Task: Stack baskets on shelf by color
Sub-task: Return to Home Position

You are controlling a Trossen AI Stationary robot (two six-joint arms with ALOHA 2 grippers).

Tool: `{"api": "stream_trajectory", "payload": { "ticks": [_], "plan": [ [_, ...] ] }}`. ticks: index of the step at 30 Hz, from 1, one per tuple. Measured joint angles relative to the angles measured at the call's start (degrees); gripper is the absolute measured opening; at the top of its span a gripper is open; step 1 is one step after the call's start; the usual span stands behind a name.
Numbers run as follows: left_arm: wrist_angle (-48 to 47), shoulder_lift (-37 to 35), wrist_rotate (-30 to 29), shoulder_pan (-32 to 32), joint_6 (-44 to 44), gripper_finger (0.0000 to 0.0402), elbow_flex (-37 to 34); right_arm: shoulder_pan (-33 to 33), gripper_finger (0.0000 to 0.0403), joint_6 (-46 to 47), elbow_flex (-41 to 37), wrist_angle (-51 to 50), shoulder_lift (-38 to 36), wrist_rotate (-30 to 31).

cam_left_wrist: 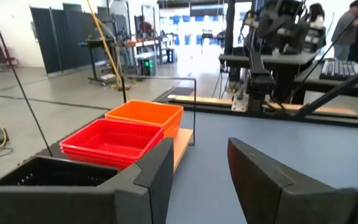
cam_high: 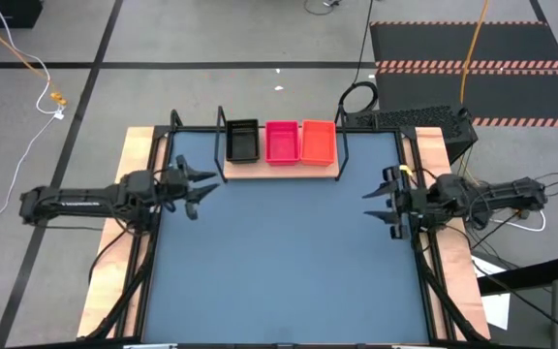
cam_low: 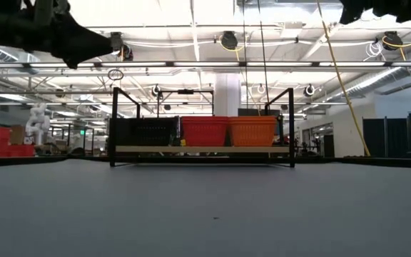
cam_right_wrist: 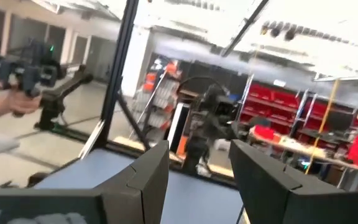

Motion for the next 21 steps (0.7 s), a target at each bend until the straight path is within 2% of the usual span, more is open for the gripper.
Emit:
{"api": "stream_trajectory", "payload": {
  "ticks": [5,8,14,21],
  "plan": [
    [-1.26,-4.29,0.0,0.0,0.31,0.0154,-2.15,-3.05,0.0164,3.19,-6.34,3.51,-1.08,-0.03],
    [-5.2,-6.04,0.0,0.0,-0.3,0.0154,-2.3,-4.17,0.0164,9.3,-8.3,3.81,-1.7,-0.62],
    [-9.29,-8.67,0.0,0.0,-0.78,0.0154,-2.3,-4.1,0.0164,15.26,-9.47,-3.54,-5.45,-6.2],
    [-15.48,-12.01,0.07,-0.09,-1.66,0.0154,-2.28,-4.1,0.0164,15.25,-9.41,-10.2,-12.79,-5.96]
  ]
}}
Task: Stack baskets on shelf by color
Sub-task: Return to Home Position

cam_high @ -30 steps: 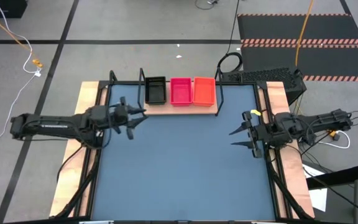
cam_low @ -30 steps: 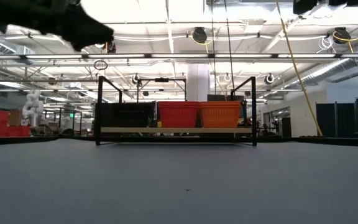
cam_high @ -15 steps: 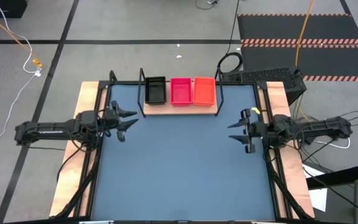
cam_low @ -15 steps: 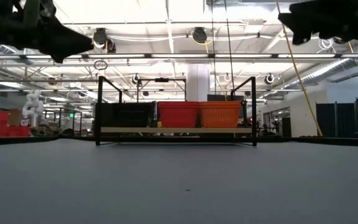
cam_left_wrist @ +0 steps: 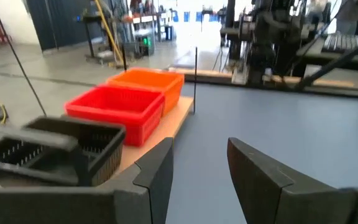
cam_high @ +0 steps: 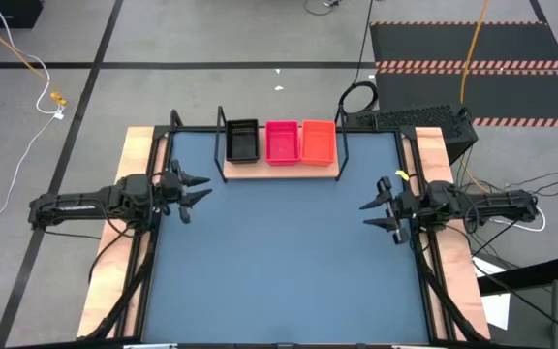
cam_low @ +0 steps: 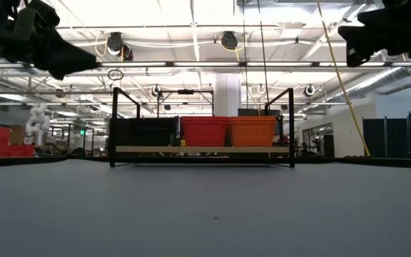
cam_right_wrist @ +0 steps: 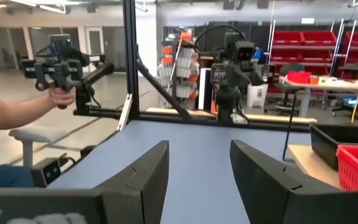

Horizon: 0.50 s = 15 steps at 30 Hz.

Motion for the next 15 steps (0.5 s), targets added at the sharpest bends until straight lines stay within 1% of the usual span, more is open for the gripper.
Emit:
{"api": "stream_trajectory", "payload": {
  "ticks": [3,5,9,10,13,15],
  "plan": [
    [-0.77,-1.76,0.04,-0.62,-0.37,0.0154,-1.6,0.0,0.0164,0.06,-1.81,0.88,-1.95,0.26],
    [1.23,-3.07,0.12,-1.09,-0.37,0.0154,-4.11,0.0,0.0164,0.49,-4.16,2.81,-2.75,1.48],
    [5.86,-5.94,0.13,-1.31,-1.13,0.0154,-9.22,-0.02,0.0164,0.71,-8.14,7.12,-3.8,1.77],
    [6.3,-6.63,0.25,-1.31,-1.45,0.0154,-9.87,-0.02,0.0164,1.0,-8.11,5.13,-4.11,2.27],
    [7.78,-7.62,0.86,-1.31,-1.6,0.0154,-10.45,-0.02,0.0164,2.19,-8.15,3.39,-3.96,2.98],
    [8.04,-7.75,1.51,-1.31,-1.28,0.0154,-10.49,-0.02,0.0164,2.25,-8.17,4.46,-3.96,2.92]
  ]
}}
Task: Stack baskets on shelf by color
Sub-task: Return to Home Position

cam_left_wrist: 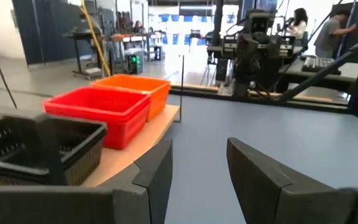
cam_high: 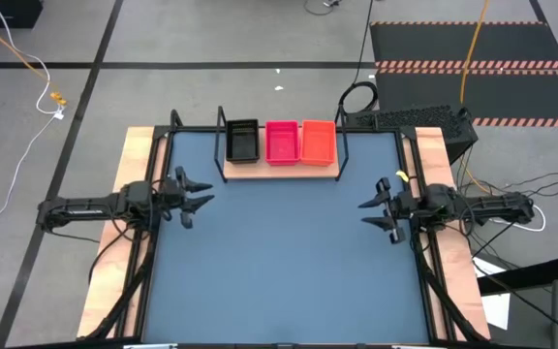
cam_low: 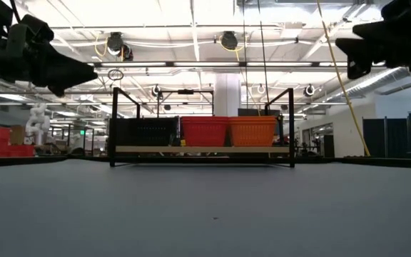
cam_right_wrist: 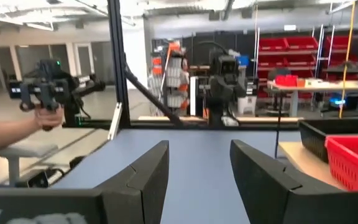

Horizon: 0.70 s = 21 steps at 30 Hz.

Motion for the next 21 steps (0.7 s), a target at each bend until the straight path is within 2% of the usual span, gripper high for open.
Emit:
{"api": "stream_trajectory", "payload": {
  "ticks": [5,10,13,21],
  "plan": [
    [-1.01,-0.13,1.9,0.0,1.36,0.0154,0.04,0.0,0.0164,-1.69,-0.07,0.23,0.0,2.09],
    [-1.64,0.18,6.72,0.0,1.13,0.0154,0.04,0.0,0.0164,-5.07,-0.13,0.43,0.0,8.85],
    [-1.87,0.19,7.43,0.0,0.06,0.0154,0.04,0.0,0.0164,-5.2,-0.15,0.44,-0.04,12.12],
    [-1.86,0.18,7.44,0.0,0.07,0.0154,0.04,0.0,0.0164,-5.27,-0.22,0.51,-0.04,13.32]
  ]
}}
